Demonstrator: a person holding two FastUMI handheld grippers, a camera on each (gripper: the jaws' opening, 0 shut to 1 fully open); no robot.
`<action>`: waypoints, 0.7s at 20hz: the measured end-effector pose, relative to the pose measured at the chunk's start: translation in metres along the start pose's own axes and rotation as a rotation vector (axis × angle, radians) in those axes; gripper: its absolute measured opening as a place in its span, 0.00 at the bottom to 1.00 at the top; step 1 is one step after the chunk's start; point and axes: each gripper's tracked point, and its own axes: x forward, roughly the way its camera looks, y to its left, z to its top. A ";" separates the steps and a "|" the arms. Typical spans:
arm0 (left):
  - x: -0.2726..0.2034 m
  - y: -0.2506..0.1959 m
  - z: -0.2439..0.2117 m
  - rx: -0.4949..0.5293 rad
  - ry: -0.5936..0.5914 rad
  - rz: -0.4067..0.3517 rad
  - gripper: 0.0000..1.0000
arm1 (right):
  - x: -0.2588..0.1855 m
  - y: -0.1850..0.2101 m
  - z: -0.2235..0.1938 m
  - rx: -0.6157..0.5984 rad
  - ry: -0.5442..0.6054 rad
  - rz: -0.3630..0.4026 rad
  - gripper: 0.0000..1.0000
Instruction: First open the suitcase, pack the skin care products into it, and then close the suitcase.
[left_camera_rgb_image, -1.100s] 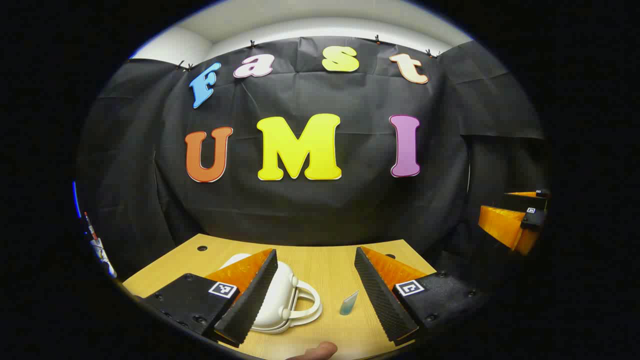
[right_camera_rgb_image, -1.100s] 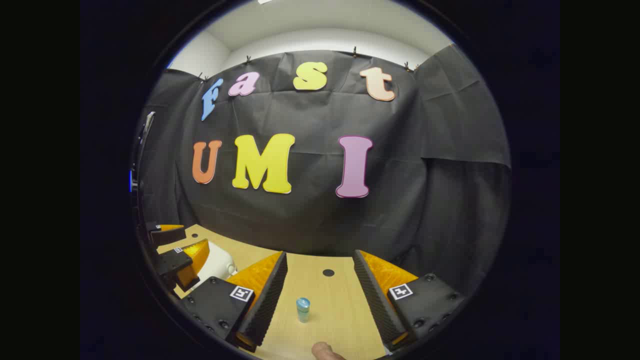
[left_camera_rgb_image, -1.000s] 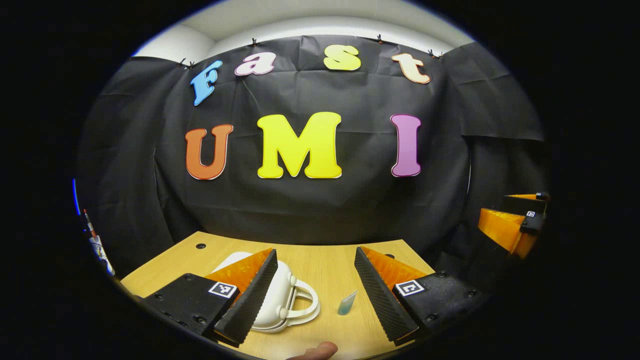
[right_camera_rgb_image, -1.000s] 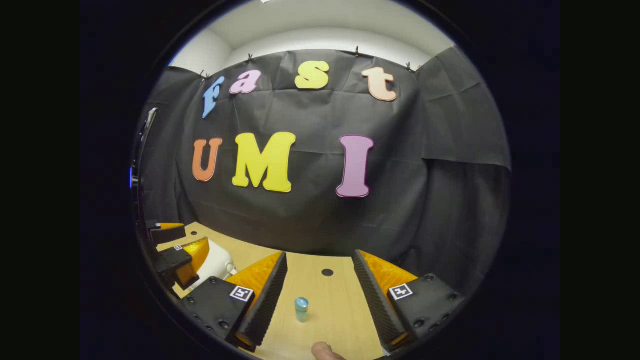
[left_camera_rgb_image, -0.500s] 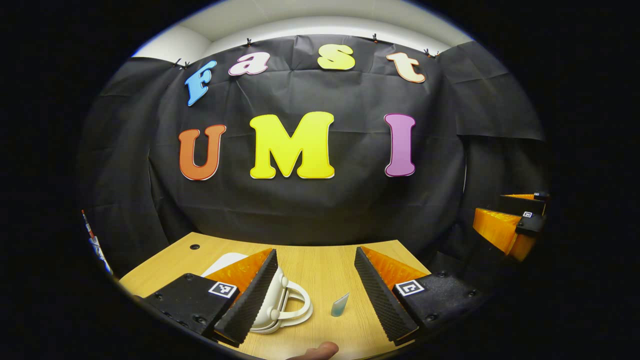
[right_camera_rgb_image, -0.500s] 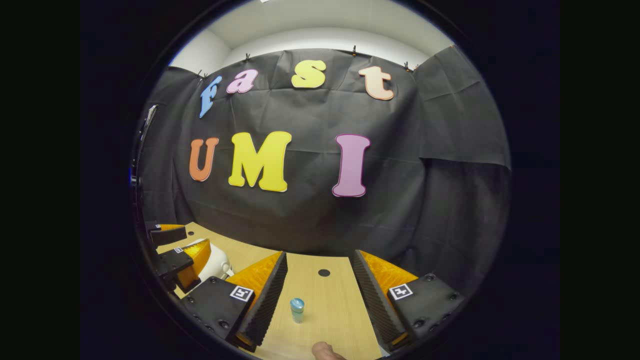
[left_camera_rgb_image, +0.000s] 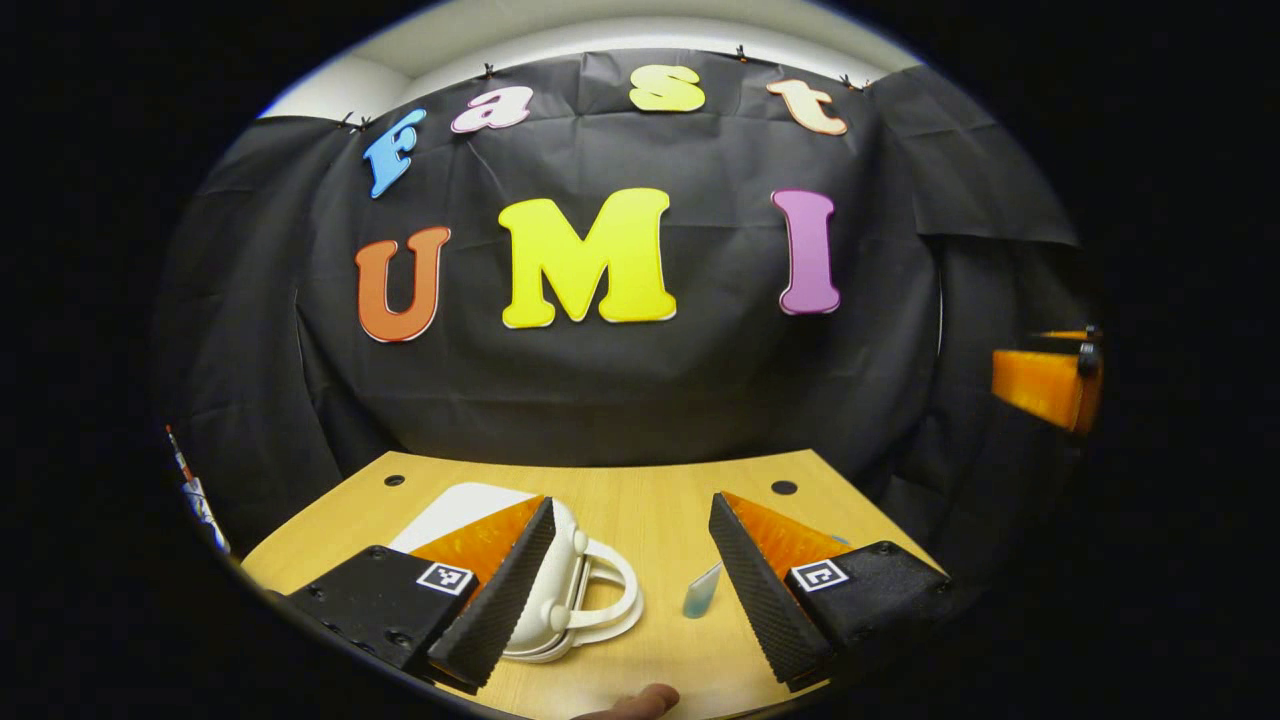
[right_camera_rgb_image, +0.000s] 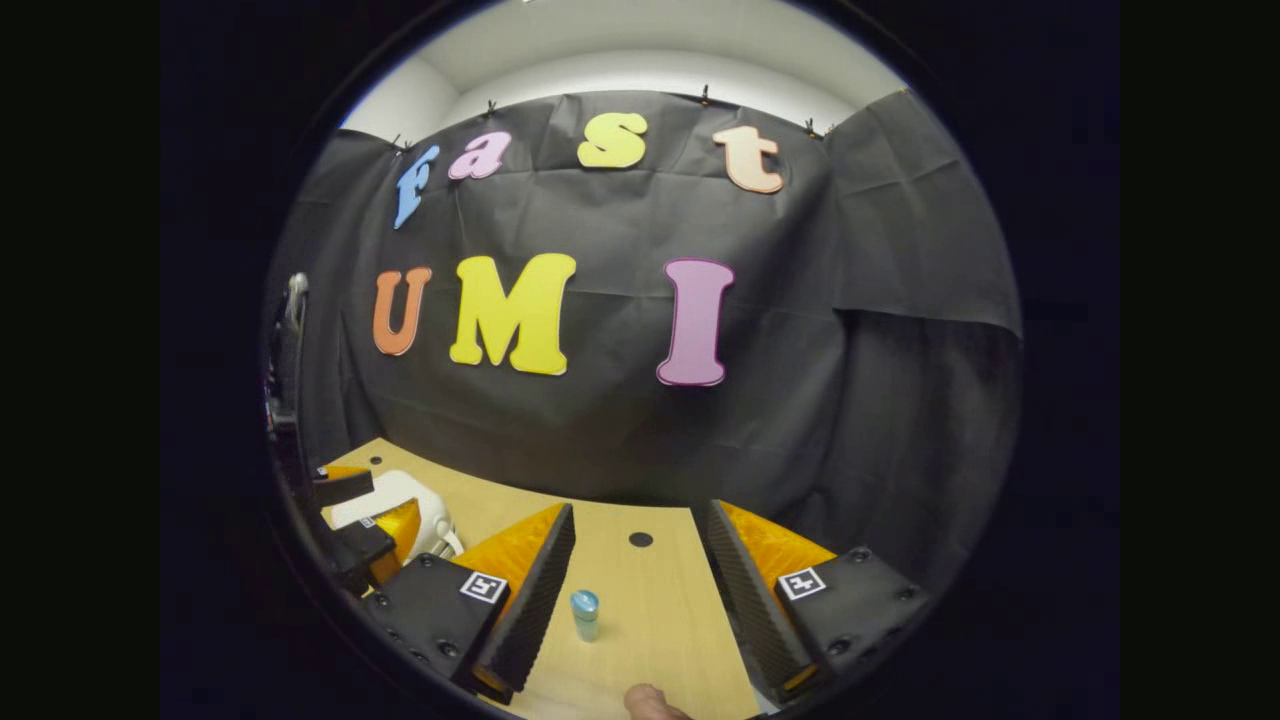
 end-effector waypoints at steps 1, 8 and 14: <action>0.005 0.002 -0.012 0.023 0.018 0.001 0.99 | 0.001 -0.003 -0.004 -0.003 0.009 -0.010 0.80; 0.028 0.011 -0.077 0.351 0.054 0.007 0.99 | 0.004 -0.025 -0.023 0.003 0.048 -0.073 0.80; 0.050 0.013 -0.135 0.682 0.106 0.001 0.95 | 0.006 -0.041 -0.042 0.029 0.081 -0.105 0.80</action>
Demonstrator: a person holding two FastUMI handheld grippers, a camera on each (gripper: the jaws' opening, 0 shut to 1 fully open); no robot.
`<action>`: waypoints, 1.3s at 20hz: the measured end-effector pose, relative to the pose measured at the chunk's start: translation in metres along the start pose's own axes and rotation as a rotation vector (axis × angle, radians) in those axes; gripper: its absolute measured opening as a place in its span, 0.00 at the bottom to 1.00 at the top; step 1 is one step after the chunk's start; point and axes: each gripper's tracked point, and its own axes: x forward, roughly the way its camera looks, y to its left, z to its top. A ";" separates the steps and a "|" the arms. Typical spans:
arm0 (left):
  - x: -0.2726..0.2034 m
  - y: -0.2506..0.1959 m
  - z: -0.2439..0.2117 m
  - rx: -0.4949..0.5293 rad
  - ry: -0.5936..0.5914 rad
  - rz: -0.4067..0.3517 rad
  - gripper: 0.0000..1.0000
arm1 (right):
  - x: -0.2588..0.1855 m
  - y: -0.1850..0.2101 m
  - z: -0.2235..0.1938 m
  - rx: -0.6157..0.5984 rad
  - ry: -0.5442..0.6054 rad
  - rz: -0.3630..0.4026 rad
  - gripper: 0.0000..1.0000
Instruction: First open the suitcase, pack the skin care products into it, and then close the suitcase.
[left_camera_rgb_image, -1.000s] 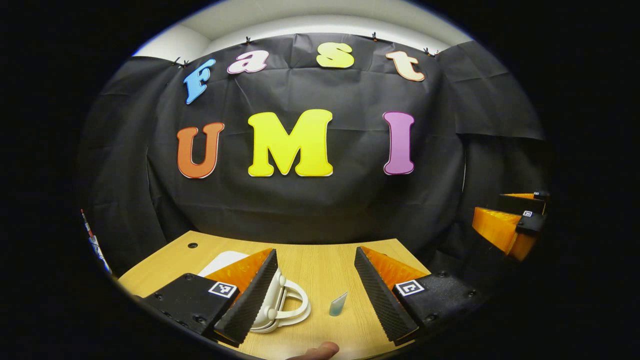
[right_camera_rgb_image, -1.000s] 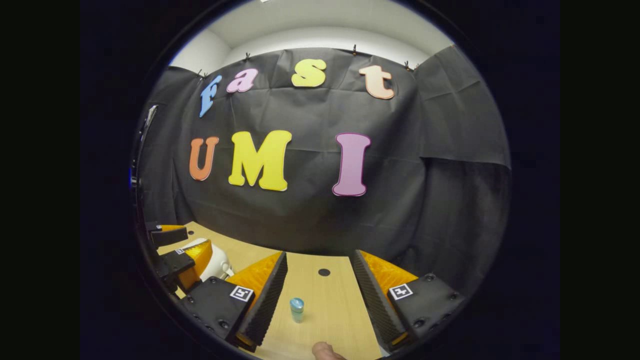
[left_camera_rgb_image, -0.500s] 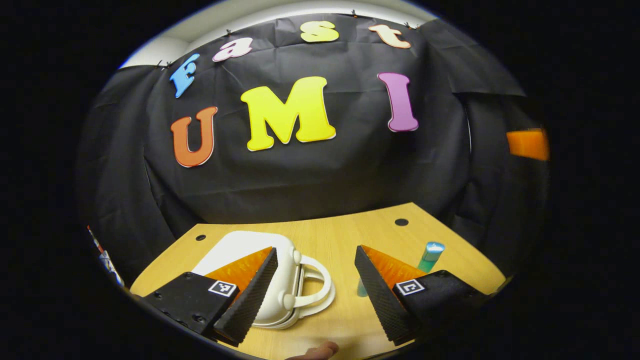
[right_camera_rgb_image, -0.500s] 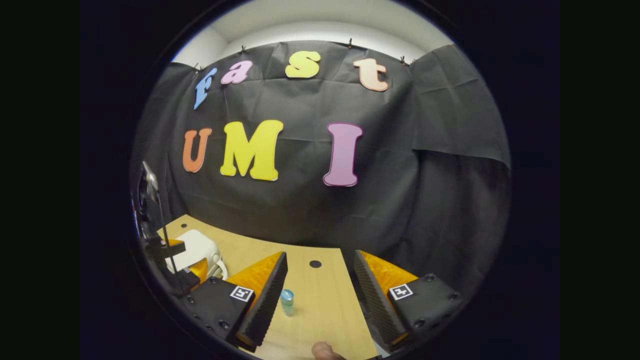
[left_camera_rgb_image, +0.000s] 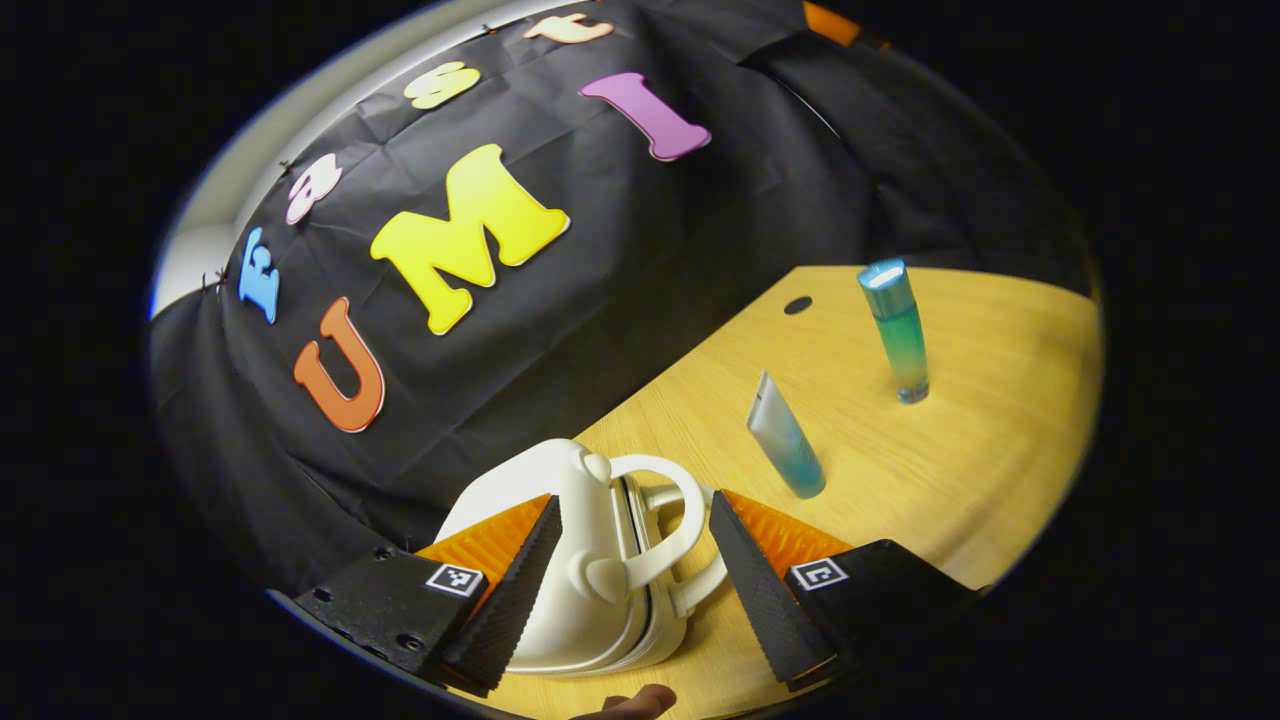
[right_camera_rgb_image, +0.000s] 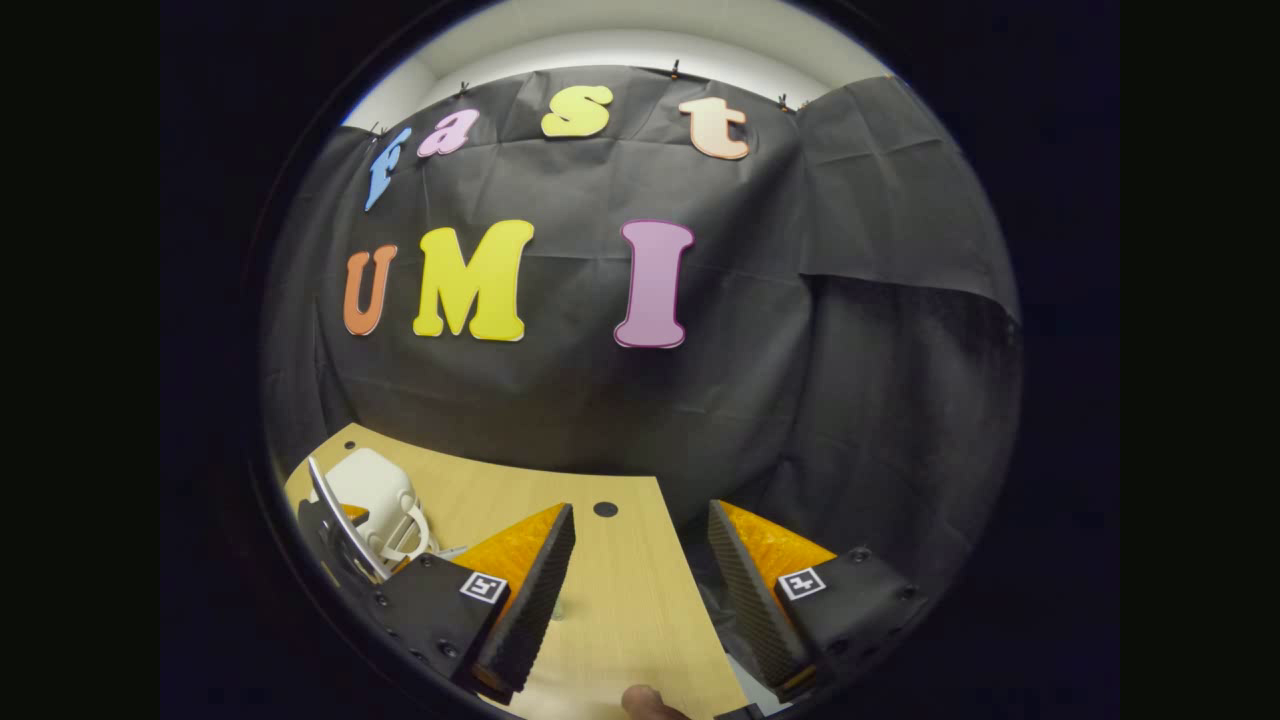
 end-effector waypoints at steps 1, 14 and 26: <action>0.004 -0.004 -0.005 0.046 0.012 -0.004 0.95 | 0.000 -0.003 -0.003 0.003 0.002 -0.004 0.80; 0.049 -0.011 -0.023 0.383 0.067 0.063 0.66 | 0.000 -0.032 -0.034 0.018 0.071 -0.046 0.80; 0.045 -0.010 -0.017 0.473 0.129 0.048 0.11 | -0.025 -0.011 -0.031 -0.012 0.071 0.003 0.80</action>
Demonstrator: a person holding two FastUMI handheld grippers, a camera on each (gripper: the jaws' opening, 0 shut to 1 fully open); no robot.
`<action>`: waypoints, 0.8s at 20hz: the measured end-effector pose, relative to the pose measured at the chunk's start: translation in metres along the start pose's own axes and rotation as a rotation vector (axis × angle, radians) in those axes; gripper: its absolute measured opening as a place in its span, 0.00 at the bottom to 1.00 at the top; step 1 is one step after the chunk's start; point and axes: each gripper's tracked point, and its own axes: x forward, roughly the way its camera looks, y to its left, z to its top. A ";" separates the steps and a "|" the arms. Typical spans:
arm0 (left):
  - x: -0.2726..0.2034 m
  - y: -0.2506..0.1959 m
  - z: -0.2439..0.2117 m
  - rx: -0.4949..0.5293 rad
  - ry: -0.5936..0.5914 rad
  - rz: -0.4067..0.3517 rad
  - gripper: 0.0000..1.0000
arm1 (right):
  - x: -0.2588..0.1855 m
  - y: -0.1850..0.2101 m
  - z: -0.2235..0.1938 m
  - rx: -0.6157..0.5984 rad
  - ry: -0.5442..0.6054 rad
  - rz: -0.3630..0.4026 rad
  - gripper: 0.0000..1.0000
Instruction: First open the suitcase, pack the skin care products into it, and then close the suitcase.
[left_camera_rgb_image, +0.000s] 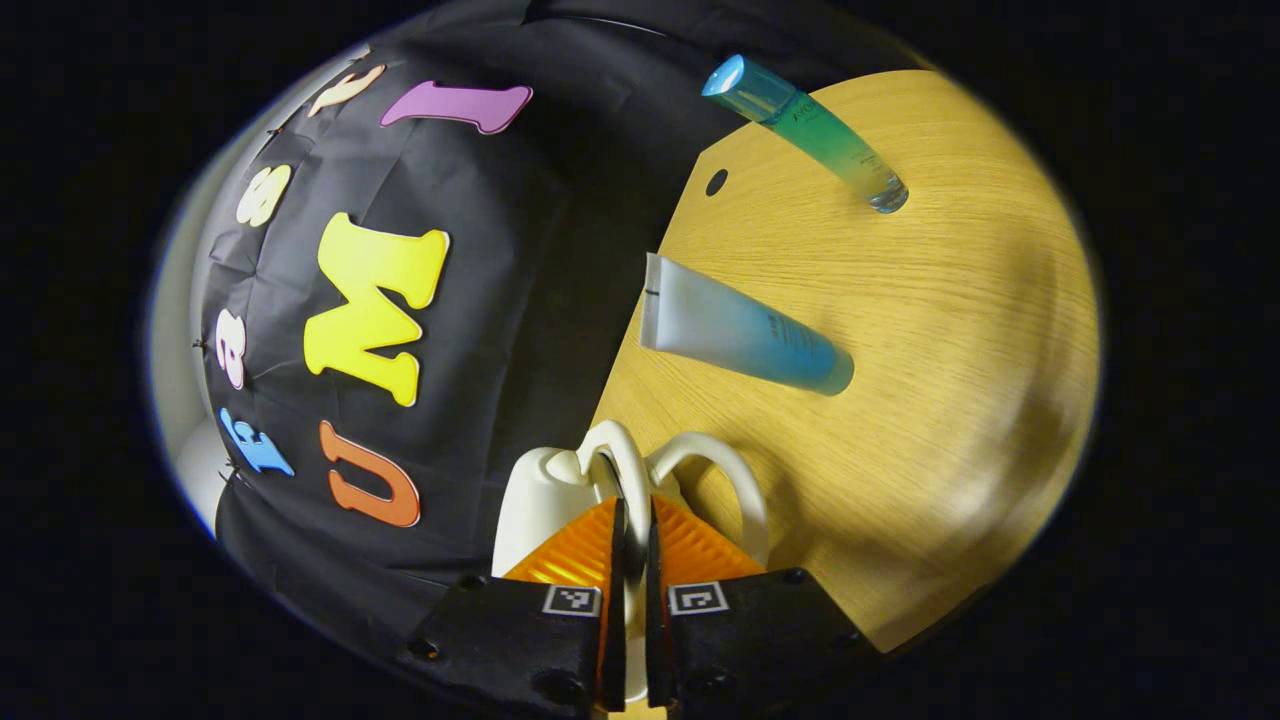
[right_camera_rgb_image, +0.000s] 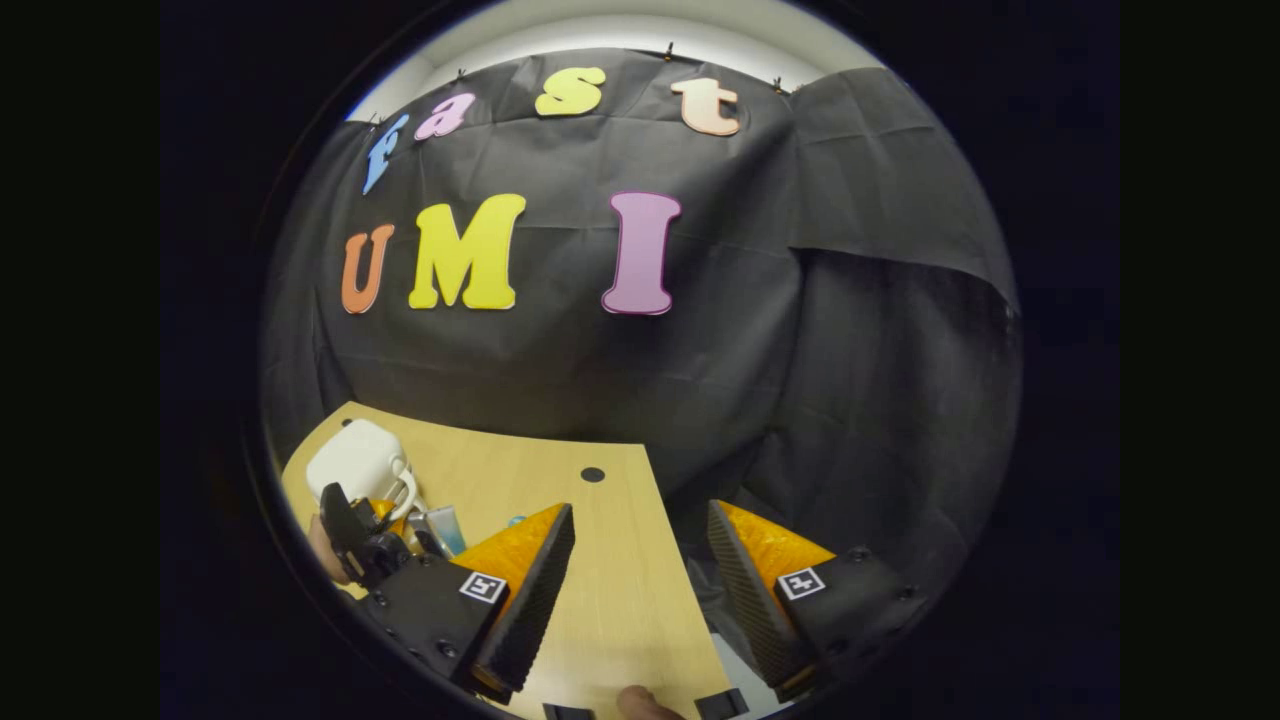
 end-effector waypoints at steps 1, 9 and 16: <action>0.000 0.003 0.000 -0.006 0.001 -0.006 0.08 | -0.001 0.001 0.002 -0.007 -0.007 -0.002 0.80; -0.023 0.075 -0.003 -0.219 -0.010 -0.019 0.03 | 0.008 0.011 0.013 -0.005 -0.034 -0.020 0.80; -0.034 0.187 -0.045 -0.428 0.019 0.070 0.03 | 0.017 0.053 0.021 -0.030 -0.042 0.010 0.80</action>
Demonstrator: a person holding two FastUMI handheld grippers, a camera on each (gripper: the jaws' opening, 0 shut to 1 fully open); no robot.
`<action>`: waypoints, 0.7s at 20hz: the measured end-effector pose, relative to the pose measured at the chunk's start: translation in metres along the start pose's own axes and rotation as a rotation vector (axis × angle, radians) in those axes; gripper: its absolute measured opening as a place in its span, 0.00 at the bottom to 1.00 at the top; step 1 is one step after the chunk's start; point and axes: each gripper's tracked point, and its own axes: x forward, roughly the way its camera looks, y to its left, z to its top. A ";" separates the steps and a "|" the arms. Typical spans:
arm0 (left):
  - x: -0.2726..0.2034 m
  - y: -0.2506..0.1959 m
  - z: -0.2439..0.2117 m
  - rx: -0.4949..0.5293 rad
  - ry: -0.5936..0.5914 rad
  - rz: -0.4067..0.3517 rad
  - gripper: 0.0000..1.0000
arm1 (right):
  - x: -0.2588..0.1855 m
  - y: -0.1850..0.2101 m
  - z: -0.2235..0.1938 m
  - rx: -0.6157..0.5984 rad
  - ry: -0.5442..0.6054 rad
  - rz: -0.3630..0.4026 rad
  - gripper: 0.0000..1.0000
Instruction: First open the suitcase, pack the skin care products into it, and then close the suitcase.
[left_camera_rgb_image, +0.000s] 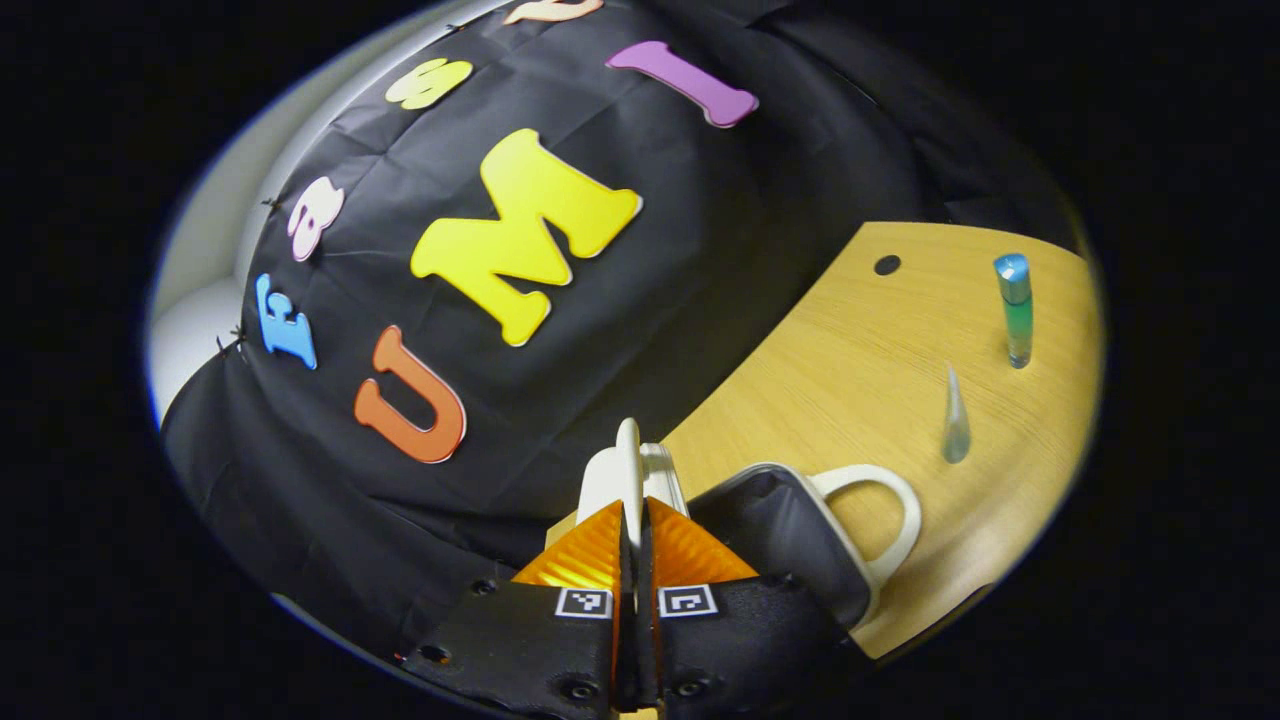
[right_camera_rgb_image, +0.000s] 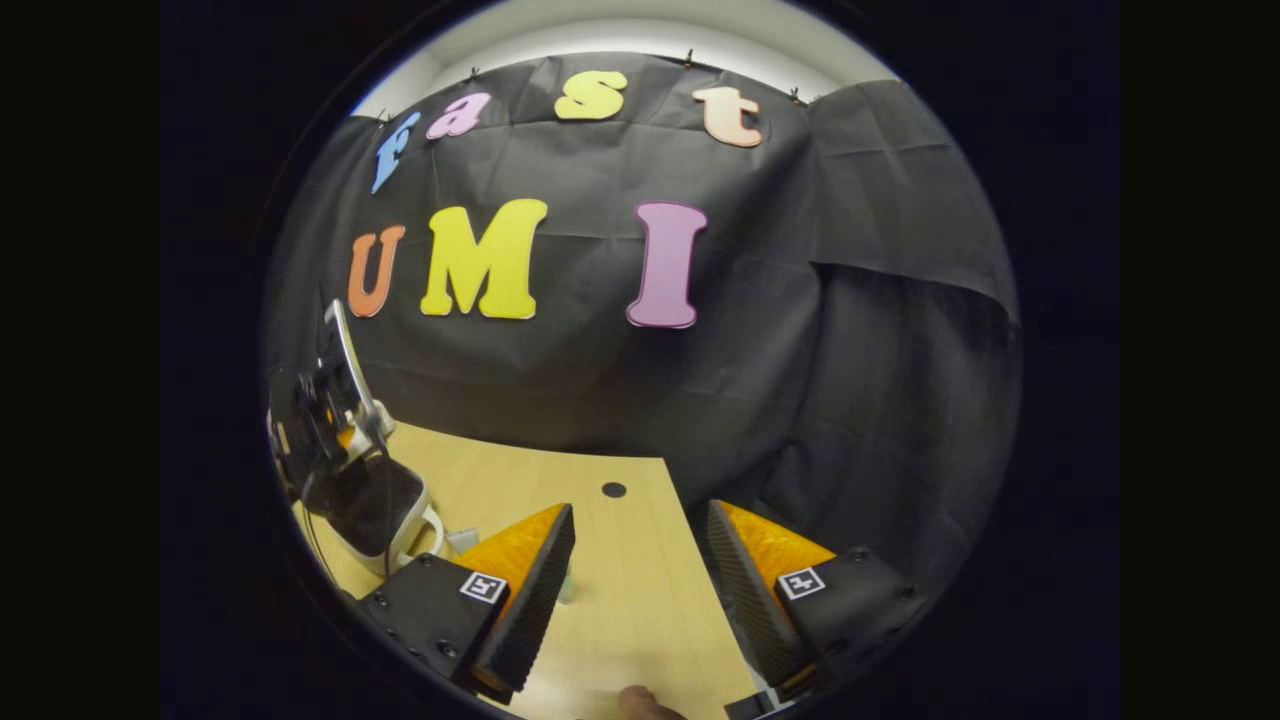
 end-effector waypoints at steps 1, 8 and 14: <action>0.001 0.014 -0.006 -0.029 0.006 0.013 0.03 | 0.000 0.008 0.003 -0.008 -0.007 0.010 0.80; 0.010 0.102 -0.053 -0.228 0.021 0.079 0.02 | 0.008 0.056 0.004 -0.012 0.007 0.052 0.80; 0.034 0.155 -0.105 -0.203 -0.002 0.084 0.03 | 0.012 0.086 -0.003 -0.005 0.041 0.046 0.80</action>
